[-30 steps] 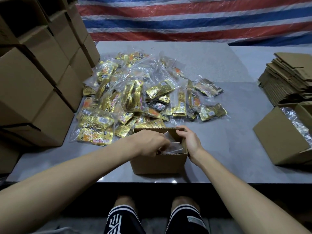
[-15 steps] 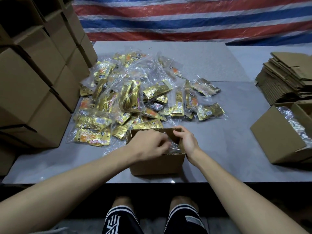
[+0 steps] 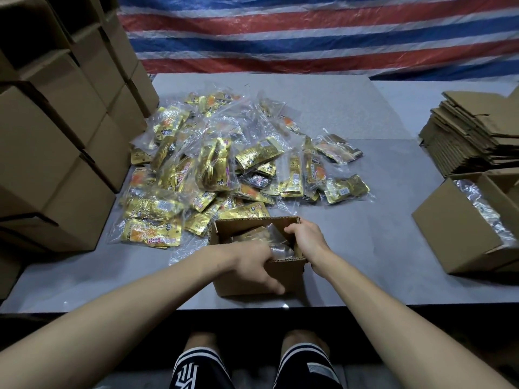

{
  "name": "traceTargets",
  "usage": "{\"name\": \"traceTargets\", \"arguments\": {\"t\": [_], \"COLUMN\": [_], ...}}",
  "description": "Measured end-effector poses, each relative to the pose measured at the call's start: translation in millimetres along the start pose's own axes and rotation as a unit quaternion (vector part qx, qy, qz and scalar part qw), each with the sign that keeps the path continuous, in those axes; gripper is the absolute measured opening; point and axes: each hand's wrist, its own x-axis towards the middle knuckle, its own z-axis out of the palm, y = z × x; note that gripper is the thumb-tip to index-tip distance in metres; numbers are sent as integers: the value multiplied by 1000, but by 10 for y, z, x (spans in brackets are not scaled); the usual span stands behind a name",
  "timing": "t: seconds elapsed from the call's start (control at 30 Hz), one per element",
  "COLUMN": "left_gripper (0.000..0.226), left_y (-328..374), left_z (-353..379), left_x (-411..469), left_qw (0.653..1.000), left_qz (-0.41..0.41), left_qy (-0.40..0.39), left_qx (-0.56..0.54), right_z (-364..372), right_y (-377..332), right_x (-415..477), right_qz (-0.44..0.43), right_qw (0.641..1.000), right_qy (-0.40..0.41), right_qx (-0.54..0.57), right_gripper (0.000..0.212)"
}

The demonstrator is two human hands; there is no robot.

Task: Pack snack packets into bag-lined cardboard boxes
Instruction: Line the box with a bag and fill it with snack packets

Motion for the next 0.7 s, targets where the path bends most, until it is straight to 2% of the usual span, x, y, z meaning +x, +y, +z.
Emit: {"name": "traceTargets", "arguments": {"t": [0.1,0.2,0.33,0.47,0.57,0.63,0.7], "left_gripper": [27,30,34,12,15,18,22], "left_y": [0,79,218,485,664,717,782], "left_z": [-36,-103,-215,-277,-288,-264,-204], "left_x": [-11,-31,-27,31,130,233,324], "left_qw": [994,986,978,959,930,908,869], "left_qz": [-8,-9,11,57,89,69,44], "left_qy": [49,48,59,114,206,328,463], "left_qx": [100,159,201,255,292,253,172], "right_z": [-75,-179,-381,-680,-948,-1122,-1307], "right_y": [-45,-81,-61,-46,17,107,245], "right_x": [42,29,15,-17,-59,-101,-138], "right_qz": [8,6,44,76,84,90,113], "right_qw": [996,989,987,987,982,979,969], "right_qy": [-14,-19,10,49,101,147,209], "right_qx": [-89,-144,-153,-136,-133,-108,-72], "right_gripper": [15,17,17,15,16,21,27]}}
